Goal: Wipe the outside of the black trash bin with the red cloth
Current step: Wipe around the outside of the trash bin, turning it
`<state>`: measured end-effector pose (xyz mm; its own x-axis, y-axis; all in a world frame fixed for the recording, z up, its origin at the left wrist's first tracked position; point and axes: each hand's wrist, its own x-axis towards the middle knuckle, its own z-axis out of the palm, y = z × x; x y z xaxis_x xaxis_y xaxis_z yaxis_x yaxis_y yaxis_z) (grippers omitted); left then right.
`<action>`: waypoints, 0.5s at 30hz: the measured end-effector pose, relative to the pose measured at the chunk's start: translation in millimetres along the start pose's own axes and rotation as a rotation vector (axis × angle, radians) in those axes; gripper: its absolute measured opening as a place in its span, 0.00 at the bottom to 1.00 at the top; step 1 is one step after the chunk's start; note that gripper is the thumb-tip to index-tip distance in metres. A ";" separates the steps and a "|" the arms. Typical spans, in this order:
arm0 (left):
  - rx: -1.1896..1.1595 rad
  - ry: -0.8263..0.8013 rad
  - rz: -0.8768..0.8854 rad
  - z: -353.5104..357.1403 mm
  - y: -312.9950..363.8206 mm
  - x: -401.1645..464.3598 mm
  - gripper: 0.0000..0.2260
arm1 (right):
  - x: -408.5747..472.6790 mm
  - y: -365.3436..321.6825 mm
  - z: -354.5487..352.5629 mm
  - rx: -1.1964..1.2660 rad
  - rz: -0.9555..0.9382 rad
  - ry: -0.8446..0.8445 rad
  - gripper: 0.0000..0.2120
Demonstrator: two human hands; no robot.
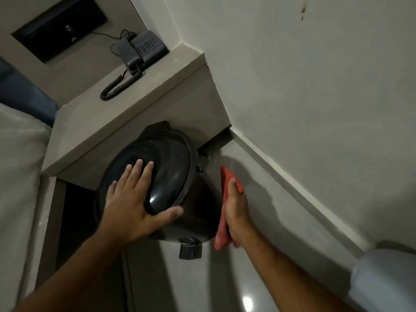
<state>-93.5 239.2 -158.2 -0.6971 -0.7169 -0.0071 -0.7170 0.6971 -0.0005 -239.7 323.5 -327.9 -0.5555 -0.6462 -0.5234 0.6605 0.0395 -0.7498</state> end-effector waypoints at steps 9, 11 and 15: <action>0.008 -0.004 0.077 -0.7 -17.0 -7.8 0.56 | -19.0 29.9 36.9 -0.114 -0.344 -0.058 0.25; 0.008 -0.001 0.080 -0.4 -17.0 -10.1 0.56 | -10.5 48.8 13.2 -0.045 -0.129 -0.023 0.26; 0.014 0.031 0.092 3.3 -20.9 -8.9 0.55 | -39.5 56.0 37.1 0.212 0.265 -0.081 0.40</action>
<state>-72.3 231.0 -161.4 -0.7601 -0.6494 0.0235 -0.6498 0.7600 -0.0153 -162.0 322.9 -334.2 -0.3147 -0.6932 -0.6484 0.8713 0.0601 -0.4871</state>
